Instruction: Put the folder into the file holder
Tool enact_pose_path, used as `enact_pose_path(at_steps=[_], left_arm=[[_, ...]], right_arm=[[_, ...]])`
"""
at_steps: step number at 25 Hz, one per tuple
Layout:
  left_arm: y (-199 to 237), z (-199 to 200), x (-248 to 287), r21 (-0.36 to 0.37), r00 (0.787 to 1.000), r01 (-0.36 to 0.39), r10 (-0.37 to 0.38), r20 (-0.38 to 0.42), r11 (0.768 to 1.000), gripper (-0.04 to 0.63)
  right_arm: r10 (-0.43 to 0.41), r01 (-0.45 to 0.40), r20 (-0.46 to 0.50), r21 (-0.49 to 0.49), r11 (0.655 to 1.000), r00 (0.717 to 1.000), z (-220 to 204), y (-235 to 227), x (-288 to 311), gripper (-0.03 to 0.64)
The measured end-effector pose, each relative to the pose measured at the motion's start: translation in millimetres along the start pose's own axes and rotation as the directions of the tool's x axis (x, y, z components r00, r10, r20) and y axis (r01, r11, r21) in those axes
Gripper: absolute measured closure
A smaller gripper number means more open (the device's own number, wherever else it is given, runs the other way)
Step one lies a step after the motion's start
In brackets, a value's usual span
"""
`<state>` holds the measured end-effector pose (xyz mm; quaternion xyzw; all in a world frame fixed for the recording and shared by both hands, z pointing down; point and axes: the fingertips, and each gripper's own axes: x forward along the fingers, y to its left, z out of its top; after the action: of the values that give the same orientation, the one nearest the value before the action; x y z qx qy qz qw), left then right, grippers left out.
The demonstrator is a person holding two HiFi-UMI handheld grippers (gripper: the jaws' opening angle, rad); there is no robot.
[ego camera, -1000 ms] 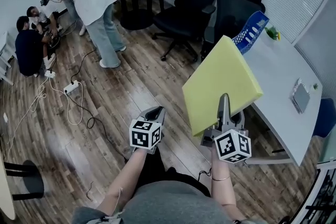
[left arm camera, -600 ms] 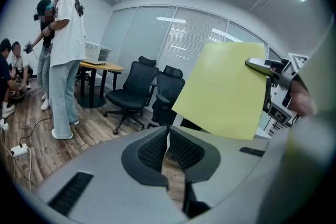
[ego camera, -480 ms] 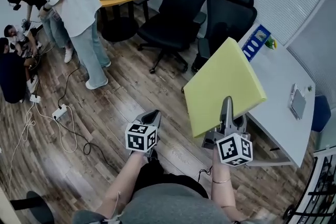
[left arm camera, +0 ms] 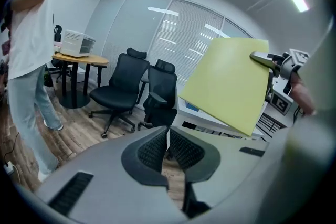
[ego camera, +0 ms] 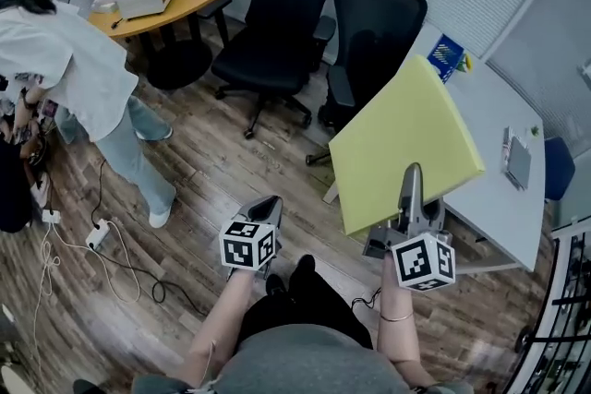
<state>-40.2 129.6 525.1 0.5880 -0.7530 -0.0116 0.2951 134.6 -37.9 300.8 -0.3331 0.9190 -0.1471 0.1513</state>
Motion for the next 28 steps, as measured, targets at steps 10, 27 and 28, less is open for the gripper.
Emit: enact_pose_path(at_steps=[10,27,28], left_arm=[[-4,41,80,0.076,0.996,0.073,-0.069,-0.053,0.994,0.563],[-49,112,210,0.190,0.972,0.225,-0.208,-0.107,0.956,0.563],[-51,113,214,0.195,0.968,0.242,-0.223,-0.114,0.950,0.563]], right_arm=[[-0.066,0.064,0.144,0.015,0.998,0.987,40,-34,38,0.448],[-0.185,0.196,0.306,-0.006,0.980,0.934,107,-84,70,0.446],[-0.201,0.215,0.317,-0.010,0.977,0.927,109,-83,68,0.446]])
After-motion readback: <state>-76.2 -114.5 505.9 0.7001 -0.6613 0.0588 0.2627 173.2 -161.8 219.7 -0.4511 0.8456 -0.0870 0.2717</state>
